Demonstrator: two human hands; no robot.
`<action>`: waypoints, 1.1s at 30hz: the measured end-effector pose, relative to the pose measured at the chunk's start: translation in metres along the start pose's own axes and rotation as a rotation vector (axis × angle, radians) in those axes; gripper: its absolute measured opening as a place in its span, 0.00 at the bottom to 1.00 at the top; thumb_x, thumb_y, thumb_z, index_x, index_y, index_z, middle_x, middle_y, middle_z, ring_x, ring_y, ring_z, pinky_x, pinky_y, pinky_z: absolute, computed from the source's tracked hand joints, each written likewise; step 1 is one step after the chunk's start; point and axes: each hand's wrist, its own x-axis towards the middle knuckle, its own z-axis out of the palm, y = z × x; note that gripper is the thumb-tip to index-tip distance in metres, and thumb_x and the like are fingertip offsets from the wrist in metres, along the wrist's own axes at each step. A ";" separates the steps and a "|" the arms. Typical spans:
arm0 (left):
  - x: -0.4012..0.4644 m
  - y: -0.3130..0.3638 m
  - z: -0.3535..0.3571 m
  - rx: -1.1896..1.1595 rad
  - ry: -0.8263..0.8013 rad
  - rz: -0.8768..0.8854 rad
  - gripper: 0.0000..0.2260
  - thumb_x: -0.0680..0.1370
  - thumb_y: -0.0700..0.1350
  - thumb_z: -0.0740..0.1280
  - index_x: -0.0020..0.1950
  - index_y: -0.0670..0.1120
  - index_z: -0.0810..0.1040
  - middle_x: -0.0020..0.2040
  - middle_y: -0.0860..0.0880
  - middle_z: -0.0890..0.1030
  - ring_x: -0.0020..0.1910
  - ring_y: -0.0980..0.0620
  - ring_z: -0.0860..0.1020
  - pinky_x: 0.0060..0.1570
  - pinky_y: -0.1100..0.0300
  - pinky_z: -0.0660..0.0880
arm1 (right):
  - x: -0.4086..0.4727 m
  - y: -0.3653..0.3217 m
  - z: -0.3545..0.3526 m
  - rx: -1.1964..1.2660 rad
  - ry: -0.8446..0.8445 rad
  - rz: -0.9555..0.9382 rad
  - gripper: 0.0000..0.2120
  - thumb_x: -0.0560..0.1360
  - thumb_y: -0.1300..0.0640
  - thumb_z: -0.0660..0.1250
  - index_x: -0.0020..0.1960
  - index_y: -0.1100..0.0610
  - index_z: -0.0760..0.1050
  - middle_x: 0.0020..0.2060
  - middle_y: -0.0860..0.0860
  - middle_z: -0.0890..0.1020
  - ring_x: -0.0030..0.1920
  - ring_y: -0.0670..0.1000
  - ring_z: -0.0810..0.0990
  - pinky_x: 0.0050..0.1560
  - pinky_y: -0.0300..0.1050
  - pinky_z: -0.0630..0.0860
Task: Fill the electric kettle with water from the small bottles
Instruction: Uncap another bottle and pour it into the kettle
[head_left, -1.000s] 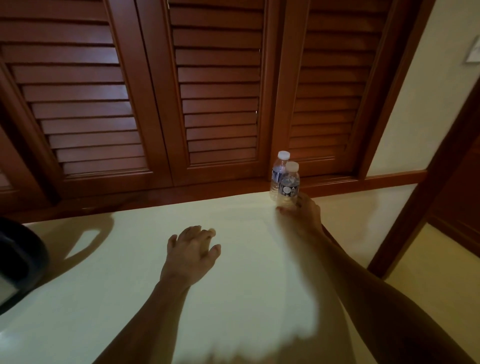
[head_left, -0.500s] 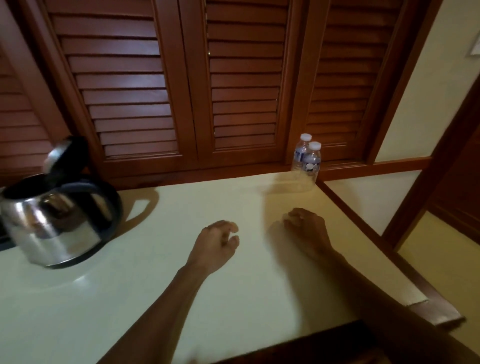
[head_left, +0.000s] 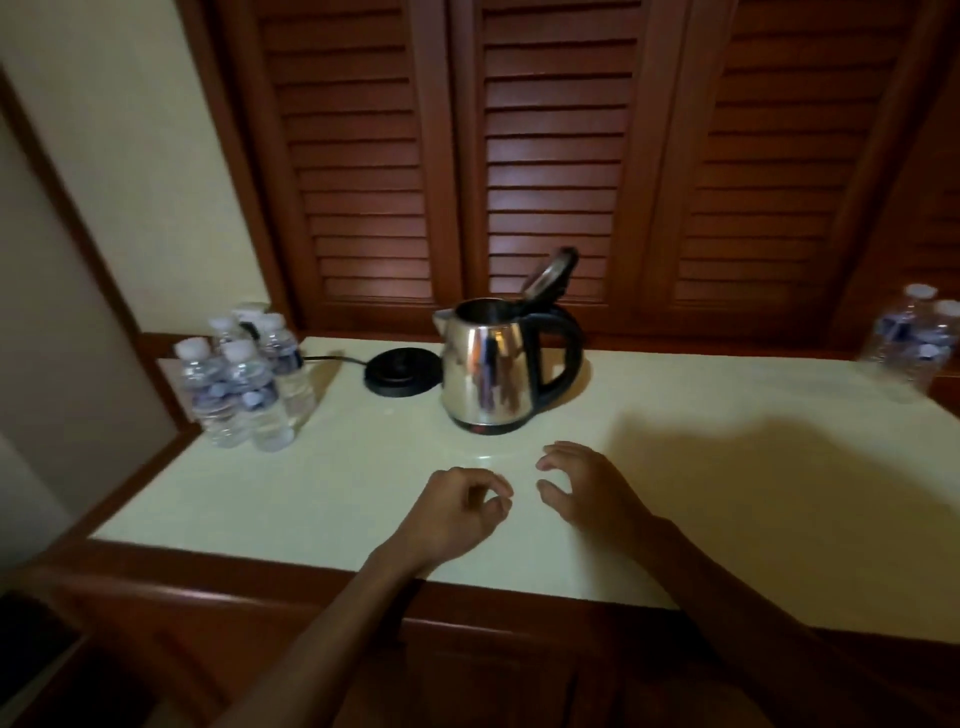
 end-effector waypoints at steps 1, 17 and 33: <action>-0.009 -0.011 -0.017 -0.008 0.035 -0.031 0.05 0.74 0.49 0.68 0.43 0.53 0.84 0.43 0.53 0.85 0.41 0.52 0.83 0.46 0.53 0.80 | 0.007 -0.013 0.010 0.013 0.000 -0.006 0.14 0.72 0.55 0.70 0.57 0.59 0.79 0.61 0.53 0.79 0.66 0.51 0.72 0.62 0.33 0.58; -0.034 -0.097 -0.157 -0.197 0.720 -0.467 0.22 0.76 0.44 0.73 0.68 0.44 0.72 0.61 0.46 0.79 0.61 0.44 0.78 0.60 0.51 0.75 | 0.030 -0.080 0.059 -0.121 -0.068 -0.030 0.20 0.79 0.48 0.58 0.69 0.52 0.70 0.71 0.49 0.69 0.72 0.49 0.64 0.72 0.47 0.59; 0.025 -0.104 -0.144 -0.113 0.756 -0.559 0.27 0.75 0.54 0.73 0.71 0.48 0.72 0.67 0.43 0.78 0.65 0.41 0.76 0.69 0.40 0.66 | 0.032 -0.072 0.061 -0.180 -0.061 -0.064 0.21 0.79 0.45 0.57 0.69 0.50 0.69 0.72 0.48 0.68 0.73 0.48 0.62 0.72 0.47 0.58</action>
